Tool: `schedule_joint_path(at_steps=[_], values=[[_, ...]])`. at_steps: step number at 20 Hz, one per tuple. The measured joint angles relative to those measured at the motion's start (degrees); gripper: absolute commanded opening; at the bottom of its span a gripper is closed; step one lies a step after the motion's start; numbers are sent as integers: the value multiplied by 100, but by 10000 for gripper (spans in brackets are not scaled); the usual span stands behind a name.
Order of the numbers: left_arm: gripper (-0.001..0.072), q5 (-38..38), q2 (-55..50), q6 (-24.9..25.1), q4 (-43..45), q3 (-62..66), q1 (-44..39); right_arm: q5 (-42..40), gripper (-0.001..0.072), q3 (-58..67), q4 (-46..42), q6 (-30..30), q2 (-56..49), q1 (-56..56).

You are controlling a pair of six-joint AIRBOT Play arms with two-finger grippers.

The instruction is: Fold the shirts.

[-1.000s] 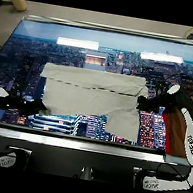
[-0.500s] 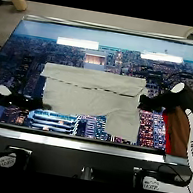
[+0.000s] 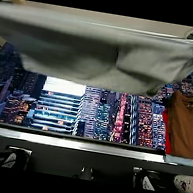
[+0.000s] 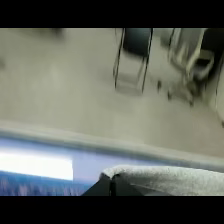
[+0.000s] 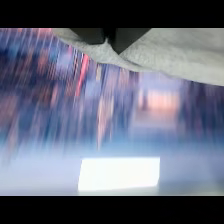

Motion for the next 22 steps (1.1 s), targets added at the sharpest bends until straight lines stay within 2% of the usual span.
schedule_joint_path(at_steps=[2, 5, 11, 14, 18, 22], values=[[14, 116, 343, -251, 564, 597, 0, -398, 25, 278, -243, 254, 708, 0], [14, -2, 538, -439, 953, 977, 0, -173, 25, 457, -514, 662, 1220, 0], [15, 9, 505, -540, 1106, 1126, -2, 144, 25, 560, -909, 953, 1228, 0], [15, -372, 66, -481, 1161, 822, -4, 575, 24, 564, -1040, 994, 428, 0], [15, -634, -1237, -267, 1198, -74, -13, 1156, 24, 564, -944, 1001, -1556, 2], [15, -466, -2951, -219, 1233, -457, -13, 844, 24, 564, -299, 1001, -3604, 0]])
